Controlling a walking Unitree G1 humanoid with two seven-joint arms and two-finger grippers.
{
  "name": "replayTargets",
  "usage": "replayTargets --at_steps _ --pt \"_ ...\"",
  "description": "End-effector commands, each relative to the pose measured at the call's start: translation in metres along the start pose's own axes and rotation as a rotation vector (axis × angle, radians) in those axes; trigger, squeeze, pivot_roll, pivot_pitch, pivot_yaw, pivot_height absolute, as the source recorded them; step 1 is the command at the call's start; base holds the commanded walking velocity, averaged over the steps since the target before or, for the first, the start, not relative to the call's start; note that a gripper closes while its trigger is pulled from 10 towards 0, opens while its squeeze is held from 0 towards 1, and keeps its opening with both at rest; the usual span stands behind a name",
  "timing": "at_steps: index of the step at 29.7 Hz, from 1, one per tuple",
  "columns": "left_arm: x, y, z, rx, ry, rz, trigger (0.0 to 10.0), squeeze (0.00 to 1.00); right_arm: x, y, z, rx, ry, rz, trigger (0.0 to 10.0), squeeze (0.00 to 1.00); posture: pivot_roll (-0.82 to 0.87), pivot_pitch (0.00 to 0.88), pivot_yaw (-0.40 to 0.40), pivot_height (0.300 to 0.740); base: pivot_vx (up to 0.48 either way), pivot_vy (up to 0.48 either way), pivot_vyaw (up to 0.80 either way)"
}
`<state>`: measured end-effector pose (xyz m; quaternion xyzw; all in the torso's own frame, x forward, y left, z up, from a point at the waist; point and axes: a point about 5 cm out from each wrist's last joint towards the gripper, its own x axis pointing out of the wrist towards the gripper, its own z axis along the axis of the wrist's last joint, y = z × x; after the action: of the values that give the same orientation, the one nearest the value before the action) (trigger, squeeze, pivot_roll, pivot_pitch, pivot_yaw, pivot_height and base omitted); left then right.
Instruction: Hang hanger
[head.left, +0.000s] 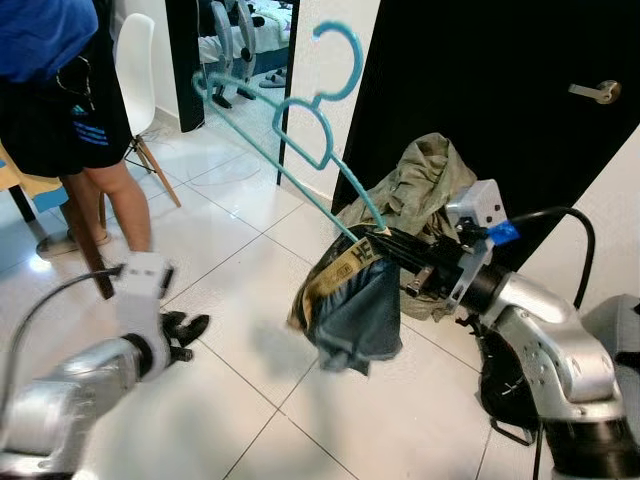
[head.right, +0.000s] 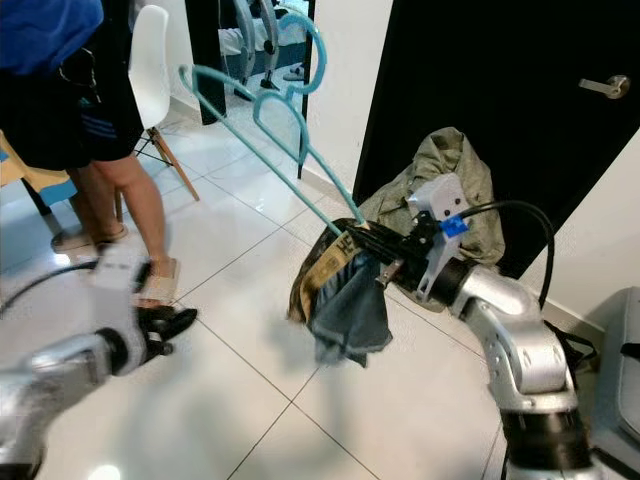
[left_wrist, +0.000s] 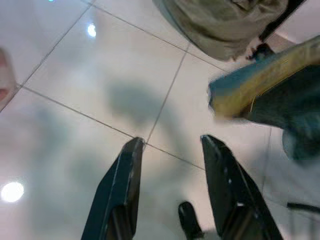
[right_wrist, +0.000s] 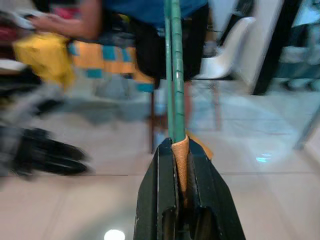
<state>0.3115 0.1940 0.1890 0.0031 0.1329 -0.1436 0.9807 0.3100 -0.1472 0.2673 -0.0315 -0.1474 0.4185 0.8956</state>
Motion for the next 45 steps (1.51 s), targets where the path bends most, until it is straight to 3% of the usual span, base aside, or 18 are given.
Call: replayTargets --at_steps 1,8,9,10,11,12,14,16,18,21,22,33,42,43,45 --pt "0.006 -0.007 -0.005 0.01 0.023 -0.01 10.0 0.0 -0.003 0.002 0.001 0.015 -0.008 -0.013 10.0 0.0 -0.05 0.242 -0.108 0.74 0.0 0.0 0.0" --pt "0.016 -0.016 -0.004 -0.018 0.02 0.039 10.0 0.0 0.003 0.011 0.001 0.03 -0.015 0.003 10.0 0.0 -0.06 0.245 -0.102 0.74 0.0 0.0 0.0" --pt "0.018 -0.035 -0.004 -0.002 0.005 -0.005 10.0 0.0 0.009 0.013 0.006 0.024 -0.024 0.009 10.0 0.0 -0.06 0.249 -0.105 0.74 0.0 0.0 0.0" --pt "0.018 -0.035 -0.004 -0.002 0.005 -0.005 10.0 0.0 0.009 0.013 0.006 0.024 -0.024 0.009 10.0 0.0 -0.06 0.249 -0.105 0.74 0.0 0.0 0.0" --pt "0.015 -0.054 -0.003 0.015 -0.025 -0.077 10.0 0.0 0.015 0.014 0.012 0.012 -0.036 0.008 10.0 0.0 -0.06 0.251 -0.108 0.74 0.0 0.0 0.0" --pt "0.015 -0.054 -0.003 0.015 -0.025 -0.077 10.0 0.0 0.015 0.014 0.012 0.012 -0.036 0.008 10.0 0.0 -0.06 0.251 -0.108 0.74 0.0 0.0 0.0" --pt "0.003 -0.075 0.004 0.095 -0.092 -0.145 10.0 0.0 0.02 0.012 0.024 -0.034 -0.041 -0.02 10.0 0.0 -0.06 0.254 -0.113 0.74 0.0 0.0 0.0" --pt "-0.002 -0.076 0.007 0.126 -0.118 -0.136 10.0 0.0 0.021 0.011 0.028 -0.046 -0.043 -0.033 10.0 0.0 -0.06 0.255 -0.113 0.74 0.0 0.0 0.0" --pt "-0.008 -0.075 0.009 0.228 -0.149 -0.122 10.0 0.0 0.021 0.011 0.035 -0.052 -0.064 -0.037 10.0 0.0 -0.06 0.258 -0.117 0.74 0.0 0.0 0.0" --pt "-0.008 -0.075 0.007 0.274 -0.152 -0.113 10.0 0.0 0.021 0.013 0.039 -0.043 -0.082 -0.028 10.0 0.0 -0.05 0.259 -0.119 0.74 0.0 0.0 0.0" --pt "-0.003 -0.07 0.006 0.34 -0.159 -0.046 10.0 0.0 0.021 0.018 0.049 -0.023 -0.126 0.016 10.0 0.0 -0.06 0.257 -0.122 0.74 0.0 0.0 0.0" --pt "0.005 -0.058 0.012 0.414 -0.229 0.077 10.0 0.0 0.019 0.023 0.06 0.017 -0.174 0.088 10.0 0.0 -0.07 0.255 -0.123 0.74 0.0 0.0 0.0" --pt "0.006 -0.053 0.012 0.401 -0.241 0.102 10.0 0.0 0.019 0.021 0.066 0.015 -0.19 0.077 10.0 0.0 -0.07 0.255 -0.124 0.74 0.0 0.0 0.0" --pt "0.005 -0.053 0.011 0.401 -0.236 0.105 9.4 0.0 0.018 0.019 0.067 0.011 -0.187 0.068 10.0 0.0 -0.07 0.256 -0.125 0.74 0.0 0.0 0.0" --pt "0.004 -0.051 0.008 0.4 -0.229 0.113 6.6 0.0 0.017 0.016 0.068 0.006 -0.183 0.056 10.0 0.0 -0.07 0.257 -0.125 0.74 0.0 0.0 0.0"
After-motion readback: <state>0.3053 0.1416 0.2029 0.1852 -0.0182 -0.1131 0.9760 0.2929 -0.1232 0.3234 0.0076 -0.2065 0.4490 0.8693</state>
